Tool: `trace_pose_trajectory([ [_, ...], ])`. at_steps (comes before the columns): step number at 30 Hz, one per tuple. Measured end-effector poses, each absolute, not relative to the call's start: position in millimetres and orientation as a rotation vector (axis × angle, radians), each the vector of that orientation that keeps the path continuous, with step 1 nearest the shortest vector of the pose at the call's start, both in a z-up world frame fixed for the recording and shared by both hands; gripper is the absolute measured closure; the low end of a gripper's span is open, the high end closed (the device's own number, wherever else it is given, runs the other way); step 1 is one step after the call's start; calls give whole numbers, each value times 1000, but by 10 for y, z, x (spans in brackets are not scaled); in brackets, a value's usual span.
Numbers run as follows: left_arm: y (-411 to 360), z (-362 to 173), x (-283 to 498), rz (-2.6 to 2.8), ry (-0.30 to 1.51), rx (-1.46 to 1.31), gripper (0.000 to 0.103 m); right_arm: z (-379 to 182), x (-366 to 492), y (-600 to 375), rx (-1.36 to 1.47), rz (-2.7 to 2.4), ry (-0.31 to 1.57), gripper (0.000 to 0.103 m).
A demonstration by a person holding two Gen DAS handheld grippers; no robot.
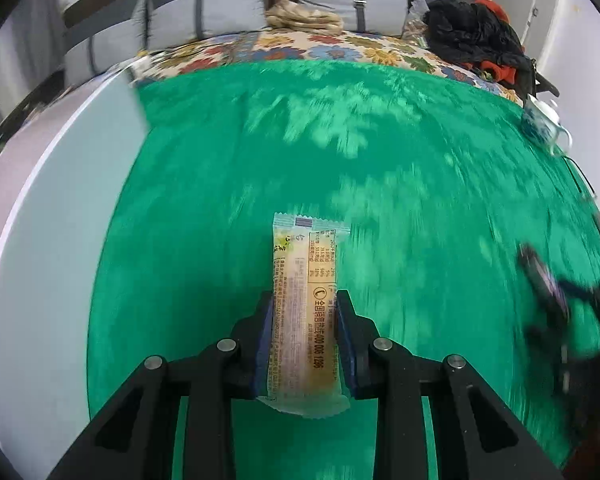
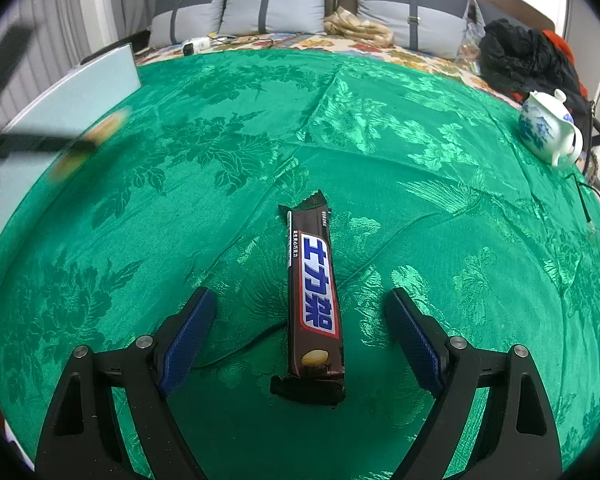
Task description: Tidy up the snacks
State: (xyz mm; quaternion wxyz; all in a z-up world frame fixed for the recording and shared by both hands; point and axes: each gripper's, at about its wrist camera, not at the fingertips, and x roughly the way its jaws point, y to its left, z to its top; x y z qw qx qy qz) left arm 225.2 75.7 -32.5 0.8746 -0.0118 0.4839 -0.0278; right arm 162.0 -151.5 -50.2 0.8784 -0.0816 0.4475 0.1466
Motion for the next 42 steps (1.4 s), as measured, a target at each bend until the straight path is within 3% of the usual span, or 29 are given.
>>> trace_pose_trajectory([
  [5,836,-486,1825,-14,988,-74,71,-502,1621,-1515,-170,306,933,13],
  [7,838,-530,1811,-5,968,-66,47,-502,1620,-1516,-171,305,933,13],
  [8,835,-574,1815,17,958,-42,27,-502,1620,-1517,-172,305,933,13],
  [9,832,-602,1816,31,949,-23,20,-507,1623,-1505,-173,304,933,13],
  [14,901,-701,1828,52,919,-19,12,-509,1624,-1499,-173,305,933,13],
  [17,954,-742,1853,63,932,-51,0,-509,1625,-1499,-172,305,933,13],
  [42,962,-746,1893,50,936,-50,0,-510,1629,-1502,-172,305,933,13],
])
